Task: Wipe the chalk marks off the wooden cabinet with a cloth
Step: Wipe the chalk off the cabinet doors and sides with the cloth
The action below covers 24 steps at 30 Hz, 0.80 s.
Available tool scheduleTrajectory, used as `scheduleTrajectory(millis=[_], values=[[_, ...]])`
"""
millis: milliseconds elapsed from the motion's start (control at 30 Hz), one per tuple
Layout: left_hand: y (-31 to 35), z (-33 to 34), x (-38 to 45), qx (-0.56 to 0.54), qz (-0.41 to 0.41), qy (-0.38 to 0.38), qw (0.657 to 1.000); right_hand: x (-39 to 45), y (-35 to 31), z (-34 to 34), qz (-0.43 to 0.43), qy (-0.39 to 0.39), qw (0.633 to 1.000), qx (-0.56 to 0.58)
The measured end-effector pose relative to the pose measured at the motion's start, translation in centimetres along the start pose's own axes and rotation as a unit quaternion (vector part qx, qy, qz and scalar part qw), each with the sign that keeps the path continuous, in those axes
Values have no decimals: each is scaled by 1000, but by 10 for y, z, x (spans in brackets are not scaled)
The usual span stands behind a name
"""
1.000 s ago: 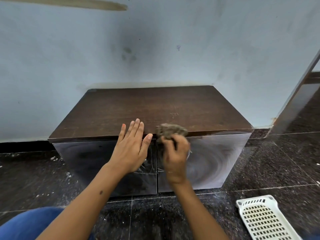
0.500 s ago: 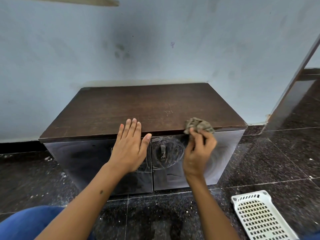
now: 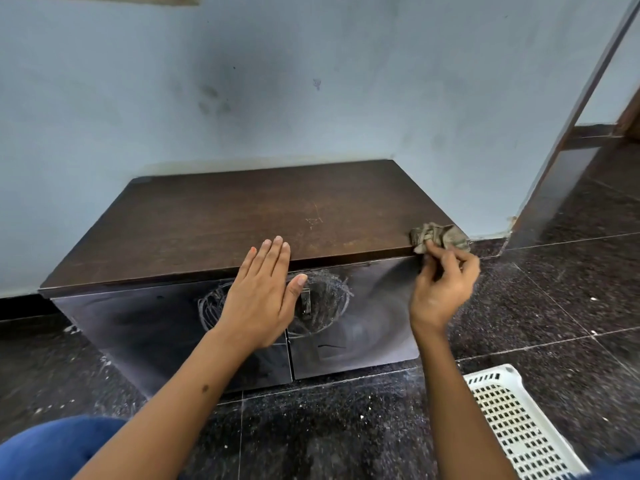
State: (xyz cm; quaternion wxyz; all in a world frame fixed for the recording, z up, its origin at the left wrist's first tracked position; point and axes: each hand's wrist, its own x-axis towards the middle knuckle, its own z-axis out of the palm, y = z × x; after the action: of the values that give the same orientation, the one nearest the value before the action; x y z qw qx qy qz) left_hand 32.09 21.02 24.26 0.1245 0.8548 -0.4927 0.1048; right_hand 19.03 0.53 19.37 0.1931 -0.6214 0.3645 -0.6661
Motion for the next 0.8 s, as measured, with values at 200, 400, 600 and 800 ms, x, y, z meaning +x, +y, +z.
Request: scheduleTrajectory(millis=[200,400,600,800], values=[[0,3,-1,-1,3,9,1000,-44,-35,15,-43,-63,997,12],[0,3,-1,3,3,12,1000,-59,-47,21,-150,-132,979,35],[-3,2,-1,-1,8,4,1000,11,9,-5,1,21,1000,-14],[-6,-6,1,-34,10,-18,999,24,10,-6,56,42,997,14]])
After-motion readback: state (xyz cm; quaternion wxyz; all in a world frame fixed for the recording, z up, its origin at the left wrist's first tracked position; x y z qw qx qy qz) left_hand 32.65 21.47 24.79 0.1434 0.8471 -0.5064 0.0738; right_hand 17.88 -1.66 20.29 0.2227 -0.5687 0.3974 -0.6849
